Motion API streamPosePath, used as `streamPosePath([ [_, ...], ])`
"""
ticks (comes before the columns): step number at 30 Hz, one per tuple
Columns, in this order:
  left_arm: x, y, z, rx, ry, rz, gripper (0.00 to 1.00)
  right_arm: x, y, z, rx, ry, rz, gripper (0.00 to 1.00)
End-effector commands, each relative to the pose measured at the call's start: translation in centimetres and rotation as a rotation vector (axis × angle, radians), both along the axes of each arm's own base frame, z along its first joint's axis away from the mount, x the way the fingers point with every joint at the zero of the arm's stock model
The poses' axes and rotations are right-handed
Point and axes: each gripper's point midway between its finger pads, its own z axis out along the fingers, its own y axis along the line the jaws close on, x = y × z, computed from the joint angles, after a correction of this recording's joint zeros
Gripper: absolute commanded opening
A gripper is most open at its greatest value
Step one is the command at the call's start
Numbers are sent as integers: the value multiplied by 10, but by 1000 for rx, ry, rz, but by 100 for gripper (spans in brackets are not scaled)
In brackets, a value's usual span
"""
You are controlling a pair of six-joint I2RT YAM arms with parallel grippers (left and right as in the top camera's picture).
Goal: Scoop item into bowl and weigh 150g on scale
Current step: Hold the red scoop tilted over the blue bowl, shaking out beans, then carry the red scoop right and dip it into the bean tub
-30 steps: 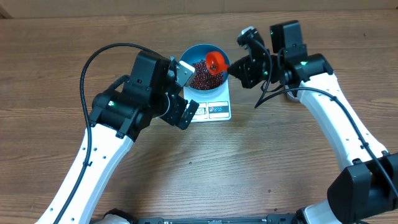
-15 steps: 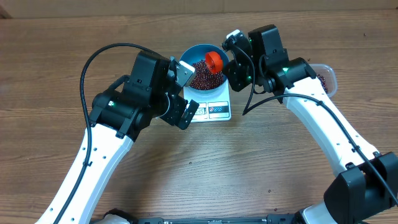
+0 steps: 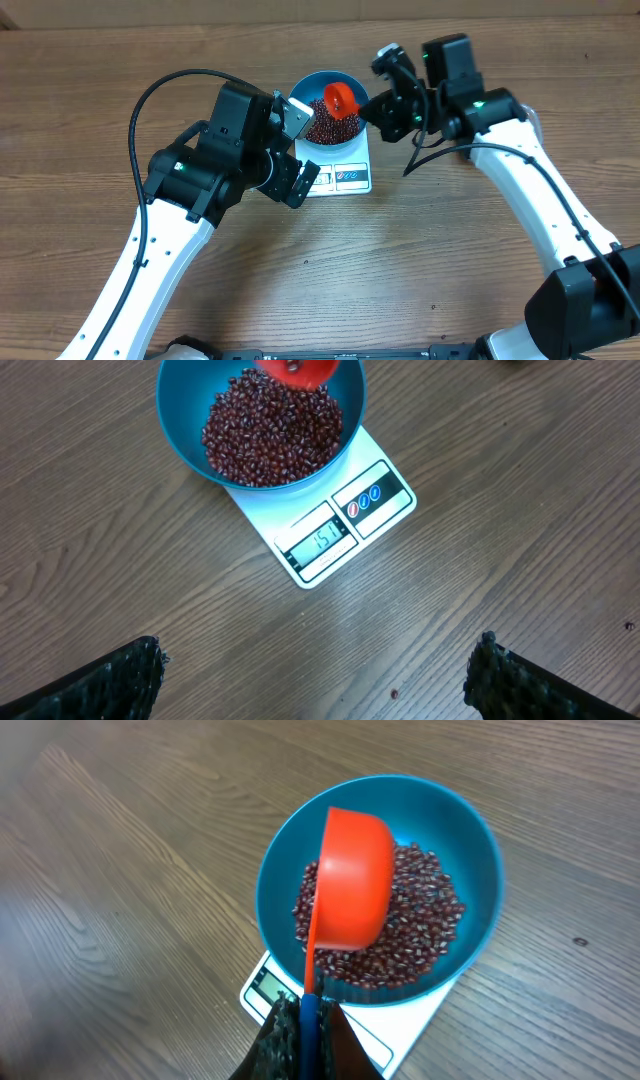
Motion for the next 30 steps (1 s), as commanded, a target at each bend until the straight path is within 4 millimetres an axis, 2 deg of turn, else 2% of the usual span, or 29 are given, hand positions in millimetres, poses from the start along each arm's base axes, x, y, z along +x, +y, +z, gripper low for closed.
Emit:
streamPosePath([
  [1, 1, -1, 2, -7, -1, 8, 100, -1, -8, 18, 123, 29, 27, 4],
  [8, 1, -1, 2, -7, -1, 8, 100, -2, -44, 29, 261, 100, 4, 4],
  [17, 1, -1, 2, -7, -1, 8, 100, 4, -140, 22, 264, 171, -252, 4],
  [18, 1, -1, 2, -7, -1, 8, 100, 4, -164, 16, 226, 185, -329, 4],
  [20, 1, -1, 2, -7, -1, 8, 100, 4, -191, 4, 155, 212, -436, 4],
  [24, 1, -1, 2, -6, -1, 8, 100, -4, -256, -27, -110, 285, -742, 4],
  [29, 1, -1, 2, -7, -1, 8, 100, -6, -277, -35, -324, 265, -857, 4],
  [30, 1, -1, 2, -7, -1, 8, 100, -8, -288, -35, -430, 251, -940, 4],
])
